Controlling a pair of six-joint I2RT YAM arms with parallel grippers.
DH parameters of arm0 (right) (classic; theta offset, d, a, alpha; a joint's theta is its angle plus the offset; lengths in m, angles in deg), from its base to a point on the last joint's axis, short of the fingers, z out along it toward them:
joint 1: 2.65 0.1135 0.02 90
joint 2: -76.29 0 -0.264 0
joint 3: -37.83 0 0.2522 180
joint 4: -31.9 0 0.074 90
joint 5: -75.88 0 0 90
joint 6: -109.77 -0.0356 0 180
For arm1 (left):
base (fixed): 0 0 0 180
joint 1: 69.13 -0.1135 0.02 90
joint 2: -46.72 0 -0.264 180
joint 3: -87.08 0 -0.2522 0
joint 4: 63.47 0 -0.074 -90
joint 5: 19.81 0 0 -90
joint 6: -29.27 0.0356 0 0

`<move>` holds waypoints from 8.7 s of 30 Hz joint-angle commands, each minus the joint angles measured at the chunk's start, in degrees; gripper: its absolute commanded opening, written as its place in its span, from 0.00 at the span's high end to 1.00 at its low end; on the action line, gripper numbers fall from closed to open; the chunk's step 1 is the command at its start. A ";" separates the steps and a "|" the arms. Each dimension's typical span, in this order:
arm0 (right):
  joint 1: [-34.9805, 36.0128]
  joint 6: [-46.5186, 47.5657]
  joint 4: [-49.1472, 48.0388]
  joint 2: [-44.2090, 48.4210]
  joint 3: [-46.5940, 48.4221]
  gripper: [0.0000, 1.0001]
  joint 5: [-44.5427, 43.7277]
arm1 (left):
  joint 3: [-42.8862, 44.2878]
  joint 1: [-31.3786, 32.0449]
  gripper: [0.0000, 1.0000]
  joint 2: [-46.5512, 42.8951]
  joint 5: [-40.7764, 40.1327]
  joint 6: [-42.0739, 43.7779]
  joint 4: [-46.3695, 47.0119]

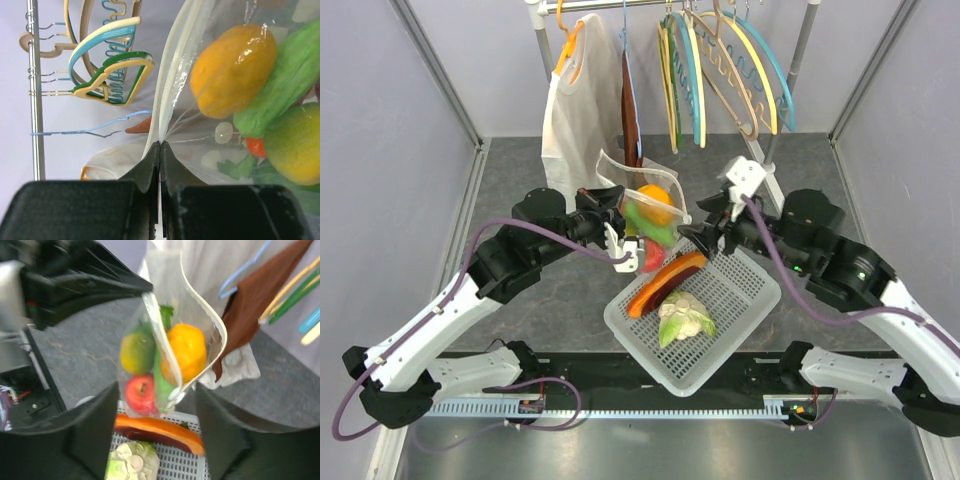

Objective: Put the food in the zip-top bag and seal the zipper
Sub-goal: Place the fake fruit in the zipper food storage bag, then zip the zipper food storage bag at the center of the board, then place the zipper food storage bag at the center of the board.

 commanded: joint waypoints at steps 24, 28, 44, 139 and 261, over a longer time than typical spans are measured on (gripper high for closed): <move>-5.91 -15.63 -16.92 -3.66 -12.29 0.34 -3.36 | 3.59 0.01 0.98 -0.10 -7.87 -16.42 6.14; -6.27 -16.43 -21.04 -3.22 -14.92 0.38 -0.89 | 4.82 0.01 0.98 0.08 -8.04 -18.44 5.53; -8.29 -5.82 -29.49 -4.28 -17.30 1.00 3.49 | 5.18 -2.10 0.98 -1.85 -8.40 -29.86 -0.97; -9.61 31.21 12.17 -17.99 16.36 1.00 31.27 | 6.32 -9.39 0.98 3.07 19.64 -49.65 -15.48; -2.93 16.79 -5.15 -22.47 15.39 0.02 25.39 | 17.93 -30.49 0.98 -2.48 -3.17 -38.05 -47.83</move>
